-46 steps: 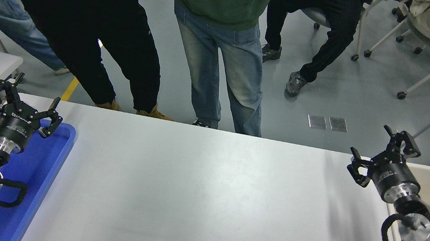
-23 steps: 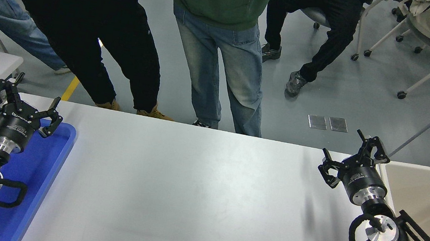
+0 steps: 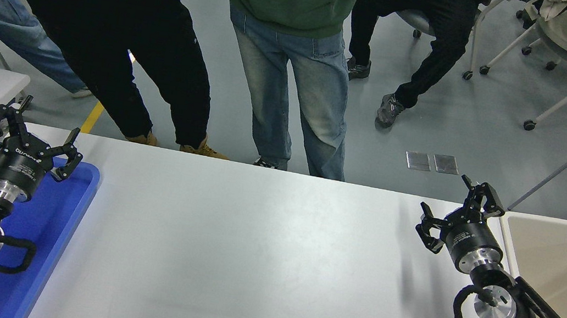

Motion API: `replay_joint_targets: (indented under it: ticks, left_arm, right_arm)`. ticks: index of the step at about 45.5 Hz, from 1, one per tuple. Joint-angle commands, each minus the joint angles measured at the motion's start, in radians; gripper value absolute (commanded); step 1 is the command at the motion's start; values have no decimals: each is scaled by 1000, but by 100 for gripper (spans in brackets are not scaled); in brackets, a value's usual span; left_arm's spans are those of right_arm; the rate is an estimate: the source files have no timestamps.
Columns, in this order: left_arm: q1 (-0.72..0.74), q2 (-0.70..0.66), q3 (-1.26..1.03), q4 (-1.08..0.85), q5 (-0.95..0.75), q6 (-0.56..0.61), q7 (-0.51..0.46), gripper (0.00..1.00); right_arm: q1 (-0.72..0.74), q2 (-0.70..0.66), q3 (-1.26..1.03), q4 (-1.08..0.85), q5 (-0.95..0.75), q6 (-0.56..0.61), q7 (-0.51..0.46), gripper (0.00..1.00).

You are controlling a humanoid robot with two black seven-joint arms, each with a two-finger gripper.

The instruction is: Clean the table surface

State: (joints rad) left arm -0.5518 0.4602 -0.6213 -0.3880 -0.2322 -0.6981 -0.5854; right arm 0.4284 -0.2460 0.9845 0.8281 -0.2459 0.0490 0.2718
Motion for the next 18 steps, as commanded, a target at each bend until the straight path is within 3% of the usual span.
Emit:
replay_joint_targets:
  ticks: [1, 18]
  left_arm:
    - [1, 0, 0, 1, -1, 0, -1, 100]
    - [0, 0, 0, 1, 1, 0, 1, 100]
  right_arm:
    - [1, 1, -3, -4, -36, 0, 0, 100]
    - [-7, 2, -12, 2, -38, 2, 0, 100]
